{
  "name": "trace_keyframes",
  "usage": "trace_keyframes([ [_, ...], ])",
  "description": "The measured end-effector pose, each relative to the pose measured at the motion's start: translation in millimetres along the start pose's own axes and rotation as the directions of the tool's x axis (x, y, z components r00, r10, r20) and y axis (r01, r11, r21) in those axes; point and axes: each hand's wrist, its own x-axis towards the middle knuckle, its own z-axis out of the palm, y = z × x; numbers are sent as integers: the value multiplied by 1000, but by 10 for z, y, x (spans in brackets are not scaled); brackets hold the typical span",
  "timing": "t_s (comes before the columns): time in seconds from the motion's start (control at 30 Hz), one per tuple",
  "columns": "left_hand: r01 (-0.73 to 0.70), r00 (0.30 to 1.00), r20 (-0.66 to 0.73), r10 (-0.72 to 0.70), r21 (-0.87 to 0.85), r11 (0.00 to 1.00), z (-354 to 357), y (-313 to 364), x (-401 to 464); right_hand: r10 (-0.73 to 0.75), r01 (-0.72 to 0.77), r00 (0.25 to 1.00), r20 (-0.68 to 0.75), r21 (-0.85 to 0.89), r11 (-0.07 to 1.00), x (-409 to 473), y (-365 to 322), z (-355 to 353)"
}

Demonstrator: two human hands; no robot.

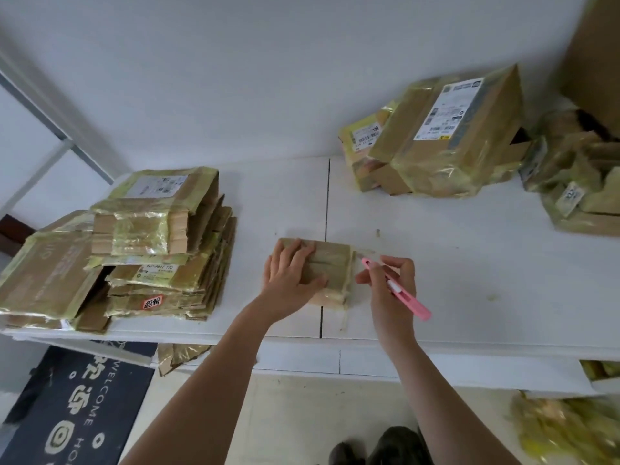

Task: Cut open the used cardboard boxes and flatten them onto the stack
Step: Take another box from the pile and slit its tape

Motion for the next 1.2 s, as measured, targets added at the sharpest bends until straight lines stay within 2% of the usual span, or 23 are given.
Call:
trace_keyframes([
  [0.13, 15, 999, 35, -13, -40, 999, -35, 22, -16, -11, 11, 1000, 1, 36, 999, 10, -2, 63],
  [0.5, -13, 997, 74, 19, -83, 996, -69, 11, -33, -174, 179, 983, 59, -95, 979, 28, 13, 128],
  [0.67, -13, 998, 60, 19, -95, 995, -44, -5, -14, -251, 267, 963, 94, -251, 930, 65, 7, 137],
  [0.8, -17, 998, 61, 22, -80, 997, -41, 5, -6, -256, 290, 956, 142, -337, 896, 118, 0, 130],
  [1.2, -66, 995, 73, 68, -31, 997, -55, -10, -60, -242, 302, 946, 217, -314, 900, 73, -40, 47],
])
